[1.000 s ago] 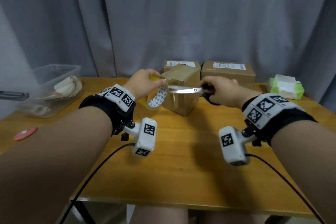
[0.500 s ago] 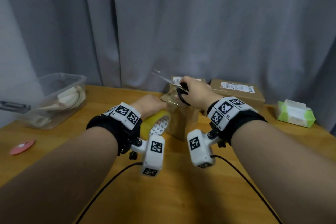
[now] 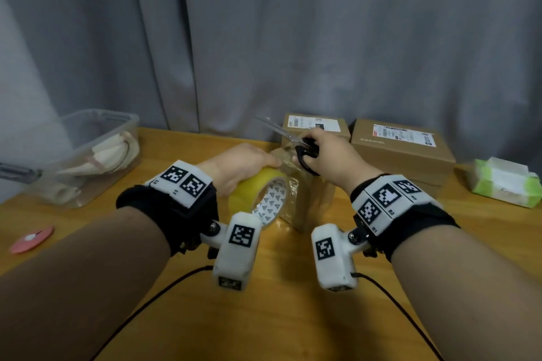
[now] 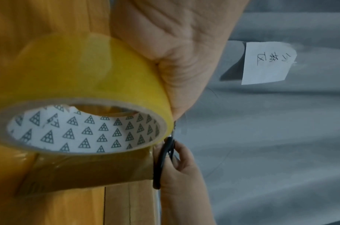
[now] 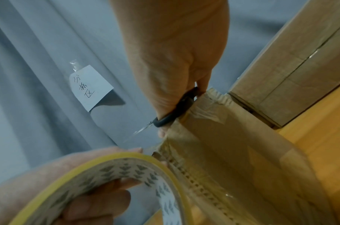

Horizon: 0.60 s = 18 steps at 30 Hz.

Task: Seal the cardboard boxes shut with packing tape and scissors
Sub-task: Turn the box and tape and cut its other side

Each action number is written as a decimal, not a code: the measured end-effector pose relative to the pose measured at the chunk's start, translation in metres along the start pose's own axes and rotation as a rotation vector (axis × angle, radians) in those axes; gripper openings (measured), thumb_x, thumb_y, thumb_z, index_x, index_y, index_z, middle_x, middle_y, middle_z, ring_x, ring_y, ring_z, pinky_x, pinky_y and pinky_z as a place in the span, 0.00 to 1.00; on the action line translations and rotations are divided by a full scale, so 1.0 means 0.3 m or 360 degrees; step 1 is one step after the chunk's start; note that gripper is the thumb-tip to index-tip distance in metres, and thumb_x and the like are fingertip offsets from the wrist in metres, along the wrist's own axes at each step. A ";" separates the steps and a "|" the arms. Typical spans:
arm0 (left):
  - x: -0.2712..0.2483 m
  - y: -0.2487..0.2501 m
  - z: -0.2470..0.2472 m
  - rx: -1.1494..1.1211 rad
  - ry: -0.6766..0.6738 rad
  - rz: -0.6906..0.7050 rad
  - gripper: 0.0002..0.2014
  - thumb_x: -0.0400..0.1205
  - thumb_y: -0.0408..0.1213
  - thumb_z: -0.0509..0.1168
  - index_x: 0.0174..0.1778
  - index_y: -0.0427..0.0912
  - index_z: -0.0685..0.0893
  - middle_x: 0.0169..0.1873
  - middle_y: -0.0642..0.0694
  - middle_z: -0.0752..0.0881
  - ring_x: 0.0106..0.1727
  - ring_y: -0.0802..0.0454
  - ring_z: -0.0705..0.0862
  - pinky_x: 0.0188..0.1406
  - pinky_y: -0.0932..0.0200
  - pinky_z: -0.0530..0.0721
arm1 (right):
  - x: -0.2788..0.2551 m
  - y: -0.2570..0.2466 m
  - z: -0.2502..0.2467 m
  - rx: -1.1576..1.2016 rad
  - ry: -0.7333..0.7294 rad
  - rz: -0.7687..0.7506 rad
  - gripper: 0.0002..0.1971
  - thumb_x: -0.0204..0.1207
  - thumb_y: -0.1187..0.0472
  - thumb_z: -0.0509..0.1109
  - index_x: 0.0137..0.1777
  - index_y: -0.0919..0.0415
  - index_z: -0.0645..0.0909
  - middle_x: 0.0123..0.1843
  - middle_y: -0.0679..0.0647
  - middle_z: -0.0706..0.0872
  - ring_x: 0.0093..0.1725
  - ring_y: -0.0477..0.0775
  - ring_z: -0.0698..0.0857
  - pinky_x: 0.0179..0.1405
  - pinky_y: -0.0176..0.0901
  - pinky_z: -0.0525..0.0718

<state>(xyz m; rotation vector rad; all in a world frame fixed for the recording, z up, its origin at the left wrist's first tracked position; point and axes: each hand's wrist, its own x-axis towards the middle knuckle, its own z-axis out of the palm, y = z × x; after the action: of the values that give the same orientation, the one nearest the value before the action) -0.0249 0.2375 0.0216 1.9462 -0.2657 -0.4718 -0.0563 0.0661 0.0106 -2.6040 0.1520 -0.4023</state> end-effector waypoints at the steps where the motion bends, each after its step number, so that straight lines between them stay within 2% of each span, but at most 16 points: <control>1: -0.001 0.007 0.001 -0.0013 -0.0008 -0.0012 0.08 0.80 0.38 0.68 0.48 0.37 0.88 0.34 0.41 0.88 0.24 0.50 0.85 0.21 0.64 0.82 | -0.001 0.001 -0.002 -0.0004 -0.0002 0.0010 0.23 0.76 0.52 0.74 0.68 0.56 0.75 0.58 0.55 0.86 0.57 0.56 0.84 0.56 0.46 0.82; 4: -0.004 0.011 0.003 -0.0072 -0.0029 -0.0055 0.09 0.80 0.39 0.67 0.49 0.37 0.89 0.39 0.39 0.90 0.28 0.49 0.85 0.26 0.61 0.83 | -0.008 0.004 -0.006 0.0028 0.0003 0.0030 0.22 0.76 0.52 0.73 0.68 0.55 0.75 0.58 0.55 0.86 0.56 0.56 0.84 0.56 0.47 0.82; 7: -0.013 0.003 0.006 -0.0176 -0.0025 -0.0102 0.11 0.80 0.38 0.68 0.52 0.36 0.88 0.42 0.37 0.90 0.30 0.47 0.86 0.30 0.59 0.85 | -0.013 0.000 -0.010 0.0100 -0.0022 0.0040 0.22 0.77 0.54 0.73 0.69 0.56 0.74 0.58 0.54 0.86 0.54 0.54 0.83 0.52 0.42 0.80; 9: -0.029 0.000 0.013 -0.0250 -0.0007 -0.0147 0.12 0.79 0.38 0.69 0.54 0.35 0.88 0.43 0.37 0.91 0.33 0.45 0.87 0.32 0.57 0.86 | -0.019 -0.004 -0.028 0.0265 -0.0097 0.0054 0.22 0.78 0.57 0.72 0.70 0.59 0.74 0.54 0.52 0.85 0.51 0.51 0.82 0.48 0.38 0.78; 11: -0.039 0.005 0.021 -0.0285 0.0027 -0.0169 0.12 0.78 0.38 0.69 0.53 0.35 0.87 0.41 0.37 0.90 0.32 0.44 0.86 0.31 0.57 0.86 | -0.042 -0.013 -0.073 0.0509 -0.0102 0.0079 0.20 0.78 0.59 0.73 0.68 0.62 0.75 0.50 0.51 0.84 0.50 0.51 0.82 0.43 0.32 0.78; 13: -0.053 0.019 0.027 -0.0282 0.0060 -0.0188 0.11 0.79 0.38 0.69 0.51 0.35 0.86 0.37 0.38 0.89 0.30 0.45 0.85 0.30 0.57 0.84 | -0.080 -0.028 -0.129 0.0604 -0.0070 0.0078 0.18 0.77 0.55 0.73 0.64 0.61 0.78 0.49 0.51 0.84 0.48 0.49 0.83 0.37 0.23 0.78; 14: -0.059 0.027 0.030 -0.0267 0.0065 -0.0193 0.11 0.79 0.39 0.69 0.51 0.35 0.85 0.36 0.38 0.88 0.31 0.45 0.85 0.31 0.56 0.84 | -0.105 -0.039 -0.157 0.0573 -0.0123 0.0079 0.17 0.77 0.51 0.72 0.62 0.59 0.80 0.46 0.50 0.84 0.44 0.46 0.83 0.34 0.22 0.78; 16: -0.072 0.042 0.036 -0.0234 0.0047 -0.0184 0.13 0.77 0.40 0.72 0.51 0.35 0.84 0.40 0.37 0.89 0.36 0.42 0.87 0.39 0.50 0.87 | -0.153 -0.051 -0.205 0.0539 -0.0424 0.0154 0.20 0.77 0.41 0.68 0.59 0.54 0.80 0.36 0.47 0.81 0.34 0.44 0.79 0.29 0.30 0.75; 18: -0.084 0.050 0.043 -0.0210 0.0041 -0.0175 0.15 0.75 0.40 0.74 0.52 0.35 0.84 0.42 0.35 0.89 0.41 0.39 0.89 0.44 0.47 0.88 | -0.200 -0.044 -0.246 0.0615 -0.0807 0.0302 0.31 0.72 0.29 0.63 0.63 0.53 0.80 0.33 0.49 0.77 0.31 0.46 0.75 0.29 0.36 0.70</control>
<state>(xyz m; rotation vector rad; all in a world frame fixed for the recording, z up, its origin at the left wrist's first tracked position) -0.0527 0.2306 0.0358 1.8426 -0.1089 -0.5228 -0.1357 0.0544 0.0633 -2.2013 0.1288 0.2752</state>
